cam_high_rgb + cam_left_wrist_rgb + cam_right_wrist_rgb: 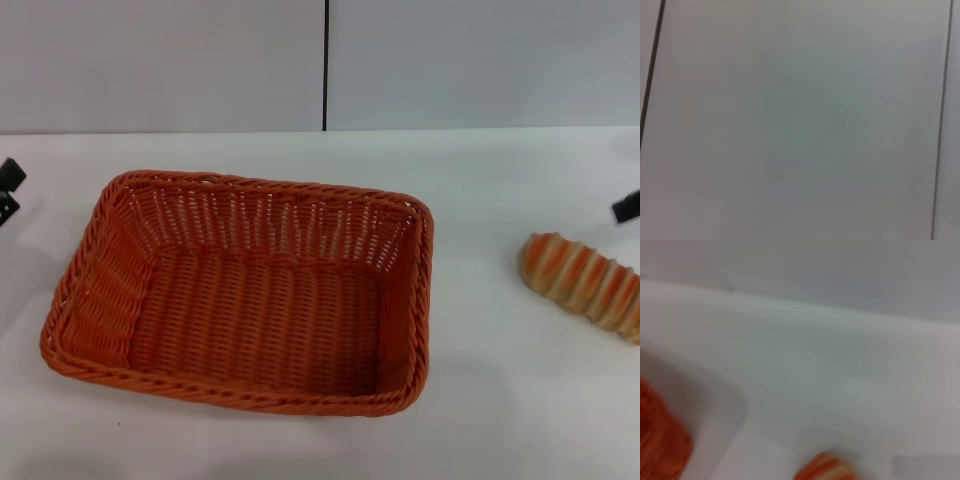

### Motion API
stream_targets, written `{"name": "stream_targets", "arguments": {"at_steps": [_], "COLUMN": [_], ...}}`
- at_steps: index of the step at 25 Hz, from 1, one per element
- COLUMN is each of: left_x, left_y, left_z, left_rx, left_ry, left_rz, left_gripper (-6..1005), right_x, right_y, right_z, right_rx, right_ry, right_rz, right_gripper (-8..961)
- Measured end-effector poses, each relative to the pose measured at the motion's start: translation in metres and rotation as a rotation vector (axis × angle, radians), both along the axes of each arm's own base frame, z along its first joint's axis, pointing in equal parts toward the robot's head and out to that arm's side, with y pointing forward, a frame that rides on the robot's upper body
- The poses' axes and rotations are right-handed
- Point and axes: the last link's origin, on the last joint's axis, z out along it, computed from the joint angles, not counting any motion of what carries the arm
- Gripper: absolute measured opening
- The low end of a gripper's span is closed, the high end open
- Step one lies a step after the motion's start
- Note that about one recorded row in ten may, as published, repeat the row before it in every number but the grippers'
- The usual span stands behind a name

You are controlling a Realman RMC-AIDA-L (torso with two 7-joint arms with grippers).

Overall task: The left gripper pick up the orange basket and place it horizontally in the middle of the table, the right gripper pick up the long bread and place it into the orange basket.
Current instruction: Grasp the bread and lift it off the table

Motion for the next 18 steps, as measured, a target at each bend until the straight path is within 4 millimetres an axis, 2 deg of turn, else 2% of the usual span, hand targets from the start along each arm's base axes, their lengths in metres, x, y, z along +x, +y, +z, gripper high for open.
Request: {"name": "stream_targets", "arguments": {"at_steps": [4,9,18], "left_x": [0.000,0.002,0.000], "left_y": [-0.007,-0.011,-0.013], "left_z": [-0.011,-0.011,-0.008], "left_rx": [0.054,0.069,0.084], "left_ry": [0.043,0.028,0.016], "left_rz": [-0.007,-0.024,-0.019], "left_gripper": [820,819,819], "right_x": [0.000,0.006,0.014], "right_y": [-0.006,-0.013,-0.015], "right_z": [-0.017,-0.035,-0.050], "right_rx": [-0.066,-0.132,-0.163], "right_ry": [0.042,0.073,0.045], "right_rz": [-0.024,-0.063,-0.075], "right_gripper": [500,501,493]}}
